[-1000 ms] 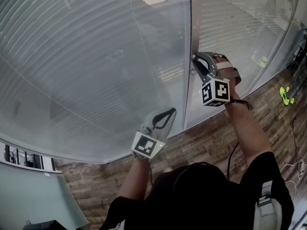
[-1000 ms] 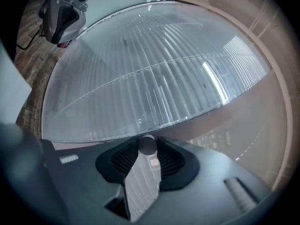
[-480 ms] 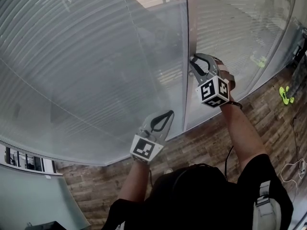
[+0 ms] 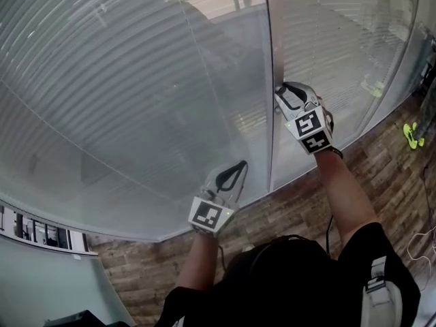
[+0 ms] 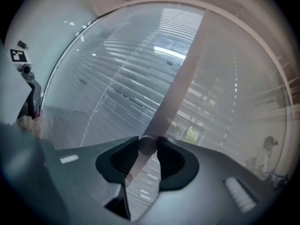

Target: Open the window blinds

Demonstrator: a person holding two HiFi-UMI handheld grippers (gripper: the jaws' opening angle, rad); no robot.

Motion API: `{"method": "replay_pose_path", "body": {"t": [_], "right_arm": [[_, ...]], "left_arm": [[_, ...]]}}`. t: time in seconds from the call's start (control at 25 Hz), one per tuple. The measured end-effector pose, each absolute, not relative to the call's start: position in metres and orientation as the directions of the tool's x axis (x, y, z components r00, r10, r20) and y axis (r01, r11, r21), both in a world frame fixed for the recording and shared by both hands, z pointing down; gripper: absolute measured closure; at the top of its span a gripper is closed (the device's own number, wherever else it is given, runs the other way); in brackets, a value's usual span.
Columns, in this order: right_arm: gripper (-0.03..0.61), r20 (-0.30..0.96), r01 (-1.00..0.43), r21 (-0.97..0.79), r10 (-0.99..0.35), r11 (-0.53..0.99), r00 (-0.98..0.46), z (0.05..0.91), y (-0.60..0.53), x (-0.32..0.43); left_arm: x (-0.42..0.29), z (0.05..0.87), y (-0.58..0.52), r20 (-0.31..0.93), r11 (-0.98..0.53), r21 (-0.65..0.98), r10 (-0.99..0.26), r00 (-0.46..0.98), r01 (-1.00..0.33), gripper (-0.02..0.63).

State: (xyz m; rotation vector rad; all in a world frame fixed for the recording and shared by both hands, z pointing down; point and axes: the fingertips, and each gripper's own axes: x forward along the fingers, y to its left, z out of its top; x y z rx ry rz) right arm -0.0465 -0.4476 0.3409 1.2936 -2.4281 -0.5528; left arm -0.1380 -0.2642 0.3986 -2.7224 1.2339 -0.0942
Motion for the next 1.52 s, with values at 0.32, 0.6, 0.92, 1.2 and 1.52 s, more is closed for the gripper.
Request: {"method": "replay_pose_path", "body": {"t": [0.32, 0.6, 0.92, 1.2, 1.52], "right_arm": [[0.451, 0.080, -0.799, 0.282, -0.843, 0.531, -0.532, 0.345, -0.452, -0.043], [0.452, 0.053, -0.844, 0.075, -0.847, 0.531, -0.529, 0.346, -0.455, -0.038], [0.452, 0.019, -0.840, -0.093, -0.843, 0.534, -0.538, 0.344, -0.455, -0.036], [0.453, 0.010, -0.831, -0.166, -0.841, 0.531, -0.540, 0.342, -0.455, -0.036], [0.453, 0.003, -0.834, -0.198, -0.851, 0.515, -0.526, 0.341, -0.455, -0.035]], "left_arm": [[-0.127, 0.396, -0.264, -0.022, -0.671, -0.157, -0.732, 0.681, -0.725, 0.611], [-0.128, 0.399, -0.264, -0.013, -0.672, -0.145, -0.733, 0.681, -0.726, 0.611], [-0.117, 0.399, -0.263, -0.014, -0.690, -0.155, -0.714, 0.700, -0.707, 0.609], [-0.121, 0.399, -0.263, -0.017, -0.683, -0.146, -0.721, 0.692, -0.715, 0.609], [-0.124, 0.402, -0.264, -0.011, -0.678, -0.145, -0.727, 0.687, -0.720, 0.609]]}}
